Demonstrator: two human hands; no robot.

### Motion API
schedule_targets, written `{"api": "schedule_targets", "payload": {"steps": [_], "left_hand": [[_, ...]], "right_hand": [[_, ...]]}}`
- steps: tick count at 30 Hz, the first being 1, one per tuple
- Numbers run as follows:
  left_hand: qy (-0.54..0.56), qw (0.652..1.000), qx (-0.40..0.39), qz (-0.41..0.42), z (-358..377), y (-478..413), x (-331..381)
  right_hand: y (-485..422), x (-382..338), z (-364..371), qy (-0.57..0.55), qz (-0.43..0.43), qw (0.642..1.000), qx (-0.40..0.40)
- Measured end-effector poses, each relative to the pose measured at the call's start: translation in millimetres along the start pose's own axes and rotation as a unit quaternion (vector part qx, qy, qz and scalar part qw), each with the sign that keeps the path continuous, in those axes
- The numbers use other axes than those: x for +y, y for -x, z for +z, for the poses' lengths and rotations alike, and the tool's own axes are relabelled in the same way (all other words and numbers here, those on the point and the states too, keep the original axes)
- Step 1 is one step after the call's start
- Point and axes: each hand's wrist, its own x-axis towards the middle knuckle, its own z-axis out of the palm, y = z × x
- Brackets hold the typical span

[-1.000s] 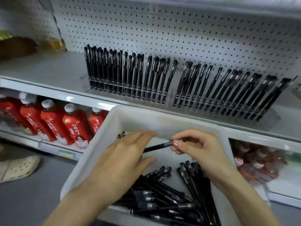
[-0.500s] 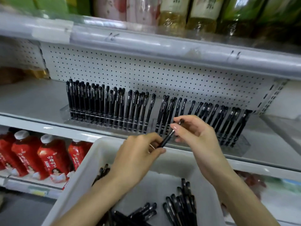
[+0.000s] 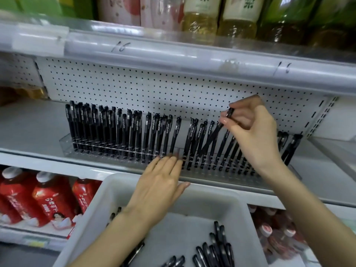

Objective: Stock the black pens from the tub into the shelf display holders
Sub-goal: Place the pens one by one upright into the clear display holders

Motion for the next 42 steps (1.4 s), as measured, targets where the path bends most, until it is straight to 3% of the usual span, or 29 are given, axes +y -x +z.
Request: {"api": "schedule_targets", "payload": {"steps": [21, 28, 35, 42], "left_hand": [[-0.033, 0.998, -0.051, 0.008, 14, 2, 0], [-0.032, 0.997, -0.071, 0.007, 13, 3, -1], [-0.019, 0.996, -0.081, 0.011, 4, 0, 0], [0.044, 0.993, -0.112, -0.020, -28, 9, -7]], "right_hand": [[-11, 43, 21, 0.063, -0.015, 0.997, -0.050], [-16, 45, 25, 0.089, -0.053, 0.990, -0.094], [-13, 50, 24, 0.144, -0.098, 0.981, -0.086], [9, 26, 9, 0.147, -0.047, 0.986, -0.066]]}}
